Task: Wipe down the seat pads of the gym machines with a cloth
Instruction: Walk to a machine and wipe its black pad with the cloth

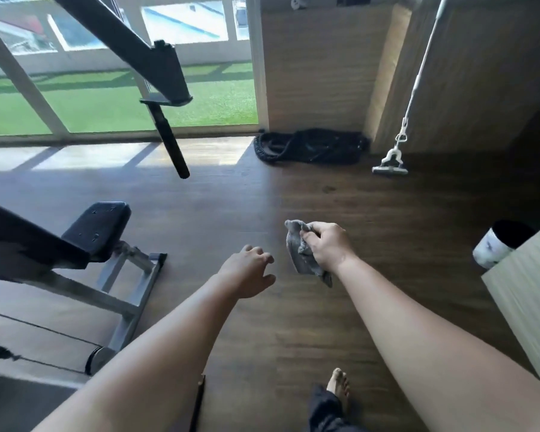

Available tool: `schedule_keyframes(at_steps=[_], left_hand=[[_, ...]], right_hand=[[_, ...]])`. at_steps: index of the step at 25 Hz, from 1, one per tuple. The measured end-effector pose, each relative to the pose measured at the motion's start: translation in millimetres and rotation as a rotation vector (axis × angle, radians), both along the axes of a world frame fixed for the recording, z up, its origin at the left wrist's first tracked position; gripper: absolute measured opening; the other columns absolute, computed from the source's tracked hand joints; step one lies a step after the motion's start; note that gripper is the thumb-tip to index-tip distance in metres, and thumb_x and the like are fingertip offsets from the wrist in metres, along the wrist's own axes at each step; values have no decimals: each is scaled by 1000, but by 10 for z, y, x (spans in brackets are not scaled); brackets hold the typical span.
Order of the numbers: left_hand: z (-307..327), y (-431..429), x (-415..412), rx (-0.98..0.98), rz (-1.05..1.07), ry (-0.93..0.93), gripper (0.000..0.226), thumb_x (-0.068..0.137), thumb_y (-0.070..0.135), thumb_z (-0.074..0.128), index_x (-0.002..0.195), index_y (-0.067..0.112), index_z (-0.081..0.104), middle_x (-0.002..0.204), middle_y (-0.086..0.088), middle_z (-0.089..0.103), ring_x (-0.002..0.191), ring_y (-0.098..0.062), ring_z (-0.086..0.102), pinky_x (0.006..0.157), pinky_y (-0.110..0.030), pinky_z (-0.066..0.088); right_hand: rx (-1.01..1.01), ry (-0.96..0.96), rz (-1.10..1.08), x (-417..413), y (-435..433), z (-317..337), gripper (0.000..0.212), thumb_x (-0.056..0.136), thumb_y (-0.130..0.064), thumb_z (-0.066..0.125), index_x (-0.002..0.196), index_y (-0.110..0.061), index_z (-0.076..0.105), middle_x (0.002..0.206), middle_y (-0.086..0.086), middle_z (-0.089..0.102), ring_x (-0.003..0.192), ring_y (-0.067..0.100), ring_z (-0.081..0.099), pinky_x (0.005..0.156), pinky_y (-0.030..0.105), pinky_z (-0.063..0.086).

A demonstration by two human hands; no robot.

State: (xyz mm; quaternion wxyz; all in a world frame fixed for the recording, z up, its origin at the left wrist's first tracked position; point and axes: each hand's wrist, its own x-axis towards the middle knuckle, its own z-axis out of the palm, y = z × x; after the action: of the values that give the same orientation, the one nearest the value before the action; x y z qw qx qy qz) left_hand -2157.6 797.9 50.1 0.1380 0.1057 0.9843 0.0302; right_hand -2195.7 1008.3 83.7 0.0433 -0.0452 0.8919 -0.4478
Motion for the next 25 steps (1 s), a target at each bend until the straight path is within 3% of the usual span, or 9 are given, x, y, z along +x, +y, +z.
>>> schedule_keyframes(at_steps=[3,8,11,16,19,25], left_hand=[[11,216,-919,22,42,-8,55,99,52,53,147,27,50,142,-2,52,139,-25,37,105,-43,46],[114,388,-2326,50,110,-1,55,98,52,53,146,26,50,141,-3,52,137,-25,38,105,-45,46],[103,400,-3139,53,124,7,54,98,51,54,146,26,51,142,-3,52,137,-25,38,106,-43,45],[41,197,-4503,62,153,-2,54,98,50,55,146,25,51,143,-4,52,139,-26,37,107,-45,45],[81,14,-5210,47,170,-9,55,98,50,53,147,25,50,143,-5,51,139,-27,37,107,-46,45],[120,-392,-6484,55,278,-3,56,98,53,53,147,26,49,145,-3,51,138,-25,38,109,-45,44]], right_hand=[[10,-35,28,-1017,213,21,17,94,-29,62,80,-25,71,79,-6,74,83,19,68,74,30,52],[40,-45,72,-2535,389,284,20,95,-30,62,77,-28,70,69,-15,70,70,5,65,61,19,49],[67,-51,98,-3377,322,254,20,95,-35,62,78,-29,71,73,-12,71,74,12,68,66,26,52],[106,-28,137,-4746,84,199,21,96,-35,60,81,-27,72,78,-7,71,78,16,64,64,25,42],[105,-10,151,-5466,-54,243,17,96,-32,61,90,-23,75,86,-3,73,86,20,64,74,29,46],[174,19,263,-6911,-426,285,19,97,-34,58,91,-24,74,87,-4,71,86,20,64,78,34,52]])
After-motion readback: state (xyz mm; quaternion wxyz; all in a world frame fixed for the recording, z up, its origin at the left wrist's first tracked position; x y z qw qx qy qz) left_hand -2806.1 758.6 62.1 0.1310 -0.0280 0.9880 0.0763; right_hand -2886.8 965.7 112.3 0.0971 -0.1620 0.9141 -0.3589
